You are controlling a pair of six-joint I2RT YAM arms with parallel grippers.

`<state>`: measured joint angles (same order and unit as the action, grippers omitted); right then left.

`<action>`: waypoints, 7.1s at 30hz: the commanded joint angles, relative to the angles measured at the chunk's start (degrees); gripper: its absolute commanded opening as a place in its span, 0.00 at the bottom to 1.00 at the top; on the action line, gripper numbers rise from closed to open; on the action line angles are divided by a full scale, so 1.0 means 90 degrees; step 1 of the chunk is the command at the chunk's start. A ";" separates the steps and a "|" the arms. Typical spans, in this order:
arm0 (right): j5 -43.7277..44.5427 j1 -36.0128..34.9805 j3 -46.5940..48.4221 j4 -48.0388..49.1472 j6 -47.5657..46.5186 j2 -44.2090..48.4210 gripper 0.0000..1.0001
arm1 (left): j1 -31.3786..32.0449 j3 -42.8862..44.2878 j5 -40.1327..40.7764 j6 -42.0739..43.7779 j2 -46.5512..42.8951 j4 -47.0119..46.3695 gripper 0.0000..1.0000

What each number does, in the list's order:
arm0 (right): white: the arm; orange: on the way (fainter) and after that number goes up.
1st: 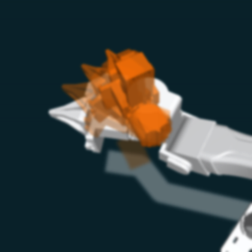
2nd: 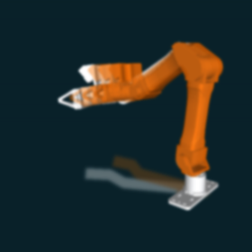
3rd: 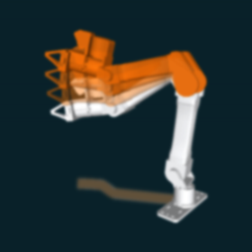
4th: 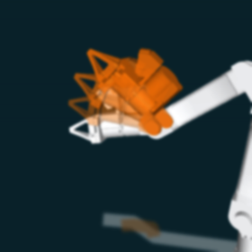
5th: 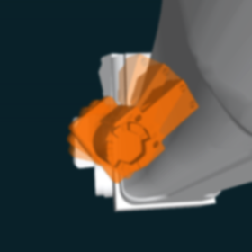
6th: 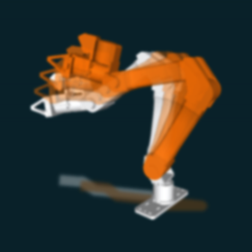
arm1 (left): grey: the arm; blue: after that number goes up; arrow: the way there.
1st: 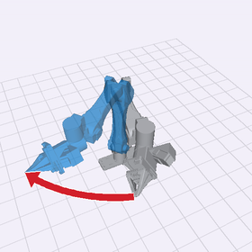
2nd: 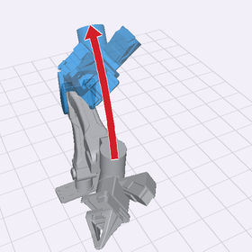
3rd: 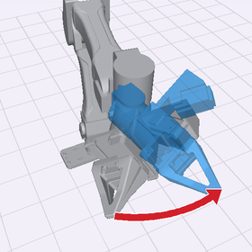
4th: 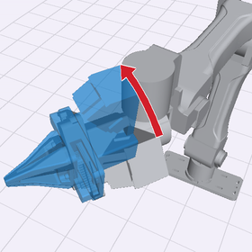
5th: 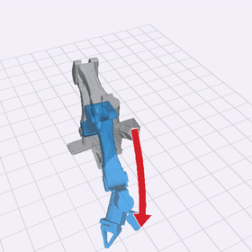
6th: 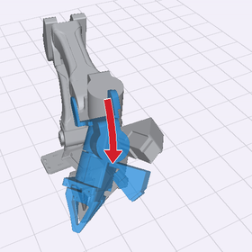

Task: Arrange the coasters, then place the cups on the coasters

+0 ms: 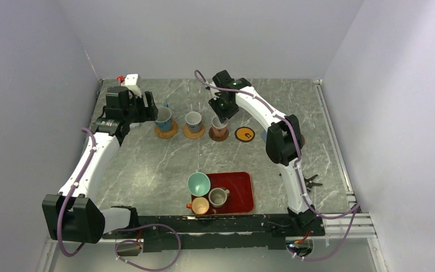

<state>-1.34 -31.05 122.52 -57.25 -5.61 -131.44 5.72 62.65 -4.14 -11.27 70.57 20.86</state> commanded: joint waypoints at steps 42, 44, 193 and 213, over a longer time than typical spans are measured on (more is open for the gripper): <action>0.0874 -0.2981 -0.6924 0.3622 0.4132 0.5491 0.51 | 0.0272 0.0372 -0.0292 -0.0174 -0.0630 0.0067 0.78; 0.0930 -0.3155 -0.6873 0.3658 0.4140 0.5331 0.50 | 0.0283 0.0373 -0.0306 -0.0171 -0.0660 0.0055 0.78; -0.1174 0.2063 -0.4347 0.3564 0.0721 0.2221 0.00 | 0.0448 0.0391 -0.0280 -0.0174 -0.0138 0.0133 0.79; -0.1198 0.2063 -0.4433 0.3636 0.0768 0.2163 0.06 | 0.0459 0.0392 -0.0259 -0.0149 -0.0138 0.0136 0.79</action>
<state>-12.01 -12.51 80.64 -27.27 0.62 -112.31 9.54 63.68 -6.90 -12.99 69.73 22.22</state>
